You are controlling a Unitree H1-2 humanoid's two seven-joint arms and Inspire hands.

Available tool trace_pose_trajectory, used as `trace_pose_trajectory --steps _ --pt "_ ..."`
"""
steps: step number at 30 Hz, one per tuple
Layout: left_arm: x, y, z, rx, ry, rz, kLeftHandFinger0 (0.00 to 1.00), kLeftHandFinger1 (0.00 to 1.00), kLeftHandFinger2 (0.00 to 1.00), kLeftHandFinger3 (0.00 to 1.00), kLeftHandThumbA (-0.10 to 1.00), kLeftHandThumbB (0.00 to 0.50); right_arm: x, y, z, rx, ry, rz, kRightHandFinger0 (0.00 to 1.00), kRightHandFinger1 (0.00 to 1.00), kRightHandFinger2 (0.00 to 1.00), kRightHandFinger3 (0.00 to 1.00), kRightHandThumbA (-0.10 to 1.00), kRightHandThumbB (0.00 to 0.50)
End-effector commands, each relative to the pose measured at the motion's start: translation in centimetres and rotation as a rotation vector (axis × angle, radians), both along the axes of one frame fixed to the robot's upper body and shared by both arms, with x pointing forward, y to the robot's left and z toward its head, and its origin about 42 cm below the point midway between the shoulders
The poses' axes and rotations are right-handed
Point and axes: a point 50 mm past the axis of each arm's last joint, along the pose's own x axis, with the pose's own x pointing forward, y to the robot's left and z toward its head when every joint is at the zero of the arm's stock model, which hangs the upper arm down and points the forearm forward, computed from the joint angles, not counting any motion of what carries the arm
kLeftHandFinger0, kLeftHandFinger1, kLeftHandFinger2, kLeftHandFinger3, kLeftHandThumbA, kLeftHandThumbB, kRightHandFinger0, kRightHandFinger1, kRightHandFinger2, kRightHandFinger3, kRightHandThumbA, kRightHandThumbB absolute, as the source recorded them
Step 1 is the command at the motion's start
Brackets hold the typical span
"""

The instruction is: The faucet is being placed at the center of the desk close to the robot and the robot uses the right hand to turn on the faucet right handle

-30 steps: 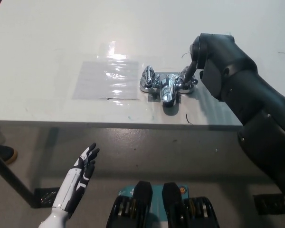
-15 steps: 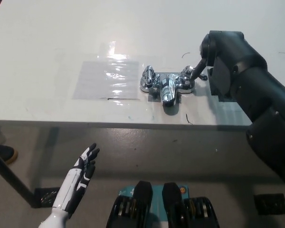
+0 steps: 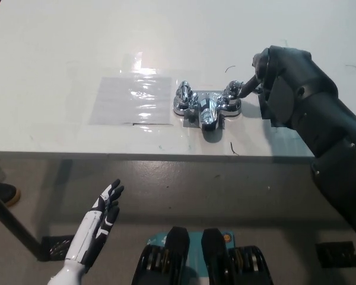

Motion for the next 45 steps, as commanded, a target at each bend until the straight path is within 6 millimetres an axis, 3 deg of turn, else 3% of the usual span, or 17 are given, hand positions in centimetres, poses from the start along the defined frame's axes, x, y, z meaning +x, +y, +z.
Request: trace_pose_trajectory --steps 1,6,10,17,24,29,32,34,35,40,45 --pt "0.3 0.0 1.3 0.014 -0.07 0.002 1.0 1.0 1.0 1.0 1.0 0.5 1.0 -1.6 3.9 -0.053 -0.282 -0.075 1.0 1.0 1.0 1.0 0.63 0.434" --pt "0.5 0.1 1.5 0.008 -0.07 0.002 1.0 1.0 1.0 1.0 1.0 0.5 1.1 -1.5 4.5 -0.074 -0.31 -0.074 1.0 1.0 1.0 1.0 0.57 0.47" --pt "0.5 0.2 1.4 0.005 -0.066 0.007 1.0 1.0 1.0 1.0 1.0 0.5 1.1 -1.5 5.1 -0.164 -0.3 -0.045 1.0 1.0 1.0 1.0 0.63 0.487" --pt "0.5 0.1 1.3 0.006 -0.065 0.006 1.0 1.0 1.0 1.0 1.0 0.5 1.4 -2.5 6.1 -0.199 -0.326 -0.029 1.0 1.0 1.0 1.0 0.53 0.5" --pt "0.1 0.0 1.1 0.005 -0.046 0.013 1.0 1.0 1.0 1.0 1.0 0.5 1.5 -3.4 6.7 -0.123 -0.259 0.011 1.0 1.0 1.0 1.0 0.61 0.494" --pt "0.3 0.2 1.2 -0.003 -0.057 0.0 1.0 1.0 1.0 1.0 1.0 0.5 0.7 -3.6 9.0 0.008 -0.19 0.159 1.0 1.0 1.0 1.0 0.69 0.5" --pt "0.4 0.4 1.2 -0.002 -0.061 0.0 1.0 1.0 1.0 1.0 1.0 0.5 -2.2 -4.0 10.6 0.015 -0.191 0.322 1.0 1.0 1.0 1.0 0.85 0.5" --pt "0.5 0.4 1.3 0.005 -0.064 0.0 1.0 1.0 1.0 1.0 1.0 0.5 -3.8 -4.4 11.3 0.03 -0.182 0.391 1.0 1.0 1.0 1.0 0.87 0.5" --pt "0.5 0.5 1.3 0.014 -0.058 0.003 1.0 1.0 1.0 1.0 1.0 0.5 -6.1 -4.7 12.1 0.071 -0.167 0.449 1.0 1.0 1.0 1.0 0.85 0.5" --pt "0.7 0.5 1.2 0.016 -0.061 0.005 1.0 1.0 1.0 1.0 1.0 0.5 -13.1 -6.7 14.2 0.152 -0.153 0.616 1.0 1.0 1.0 1.0 0.78 0.5" --pt "0.7 0.5 1.2 0.009 -0.048 0.007 1.0 1.0 1.0 1.0 1.0 0.5 -18.1 -9.6 14.9 0.222 -0.189 0.689 1.0 1.0 1.0 1.0 0.78 0.5"
